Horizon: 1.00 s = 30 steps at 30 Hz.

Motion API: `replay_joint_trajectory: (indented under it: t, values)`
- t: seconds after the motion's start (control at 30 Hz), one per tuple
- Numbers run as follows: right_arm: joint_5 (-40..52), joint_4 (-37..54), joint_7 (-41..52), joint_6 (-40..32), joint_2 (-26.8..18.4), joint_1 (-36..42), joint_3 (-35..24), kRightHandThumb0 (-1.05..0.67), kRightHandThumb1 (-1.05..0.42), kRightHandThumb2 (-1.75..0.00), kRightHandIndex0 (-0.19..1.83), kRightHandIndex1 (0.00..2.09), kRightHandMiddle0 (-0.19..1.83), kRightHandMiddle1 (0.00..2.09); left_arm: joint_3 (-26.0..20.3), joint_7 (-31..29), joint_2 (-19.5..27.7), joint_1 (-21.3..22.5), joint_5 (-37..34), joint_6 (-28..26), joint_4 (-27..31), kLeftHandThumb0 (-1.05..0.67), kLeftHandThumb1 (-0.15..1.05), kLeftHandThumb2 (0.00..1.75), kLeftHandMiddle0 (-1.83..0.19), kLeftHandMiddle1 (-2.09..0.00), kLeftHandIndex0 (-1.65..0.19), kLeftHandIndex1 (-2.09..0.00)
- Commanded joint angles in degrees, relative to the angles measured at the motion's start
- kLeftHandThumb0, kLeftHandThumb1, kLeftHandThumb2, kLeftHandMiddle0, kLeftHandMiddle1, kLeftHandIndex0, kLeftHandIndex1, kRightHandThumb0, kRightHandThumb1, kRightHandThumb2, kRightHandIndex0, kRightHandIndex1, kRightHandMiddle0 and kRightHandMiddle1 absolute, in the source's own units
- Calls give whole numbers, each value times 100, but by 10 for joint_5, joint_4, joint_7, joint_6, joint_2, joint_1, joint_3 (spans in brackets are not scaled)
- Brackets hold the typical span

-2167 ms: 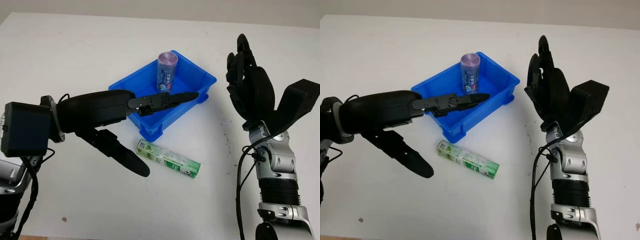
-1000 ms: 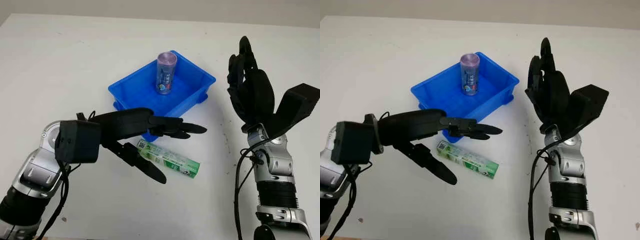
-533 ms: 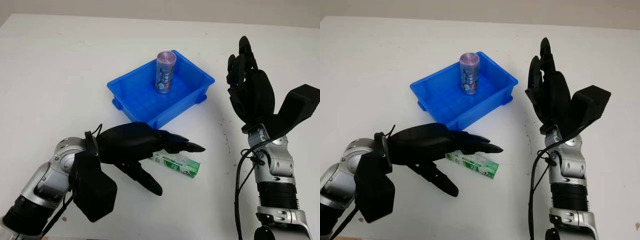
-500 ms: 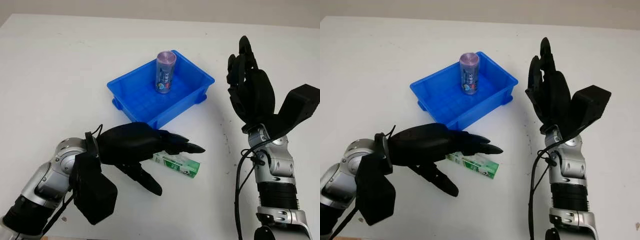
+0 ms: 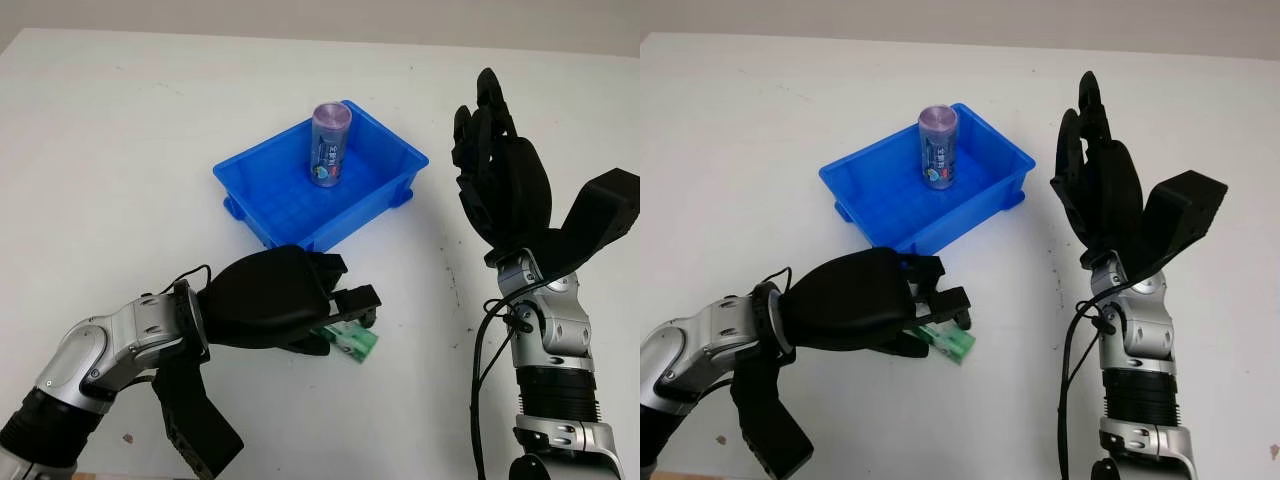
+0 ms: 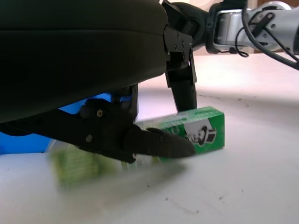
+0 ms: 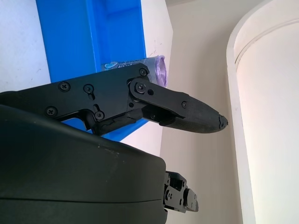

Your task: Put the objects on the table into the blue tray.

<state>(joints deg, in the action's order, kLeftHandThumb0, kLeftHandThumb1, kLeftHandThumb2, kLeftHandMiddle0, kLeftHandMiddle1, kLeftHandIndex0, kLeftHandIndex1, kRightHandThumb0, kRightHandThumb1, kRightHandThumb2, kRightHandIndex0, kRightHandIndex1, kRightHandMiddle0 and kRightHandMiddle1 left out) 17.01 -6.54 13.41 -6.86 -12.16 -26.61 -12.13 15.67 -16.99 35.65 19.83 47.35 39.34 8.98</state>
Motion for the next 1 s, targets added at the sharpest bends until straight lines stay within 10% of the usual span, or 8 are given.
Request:
replay_joint_trajectory:
  t: [0.0, 0.63, 0.97]
  values:
    - [4, 16, 1, -1, 0, 8, -2, -67, -105, -67, -19, 0, -19, 0, 5, -17, 2, -9, -5, -14, 20, -48, 105, 36, -135, -209, -60, -209]
    - [1, 15, -2, 4, -1, 6, -2, -66, -105, -69, -19, 0, -19, 0, -4, -124, -8, 23, -266, -52, 30, -54, 105, 20, -148, -209, -92, -209]
    - [1, 10, -4, 2, 0, 6, -4, -64, -105, -70, -19, 0, -19, 0, -69, -214, 8, 90, -440, -196, 77, -48, 105, 28, -148, -209, -85, -209]
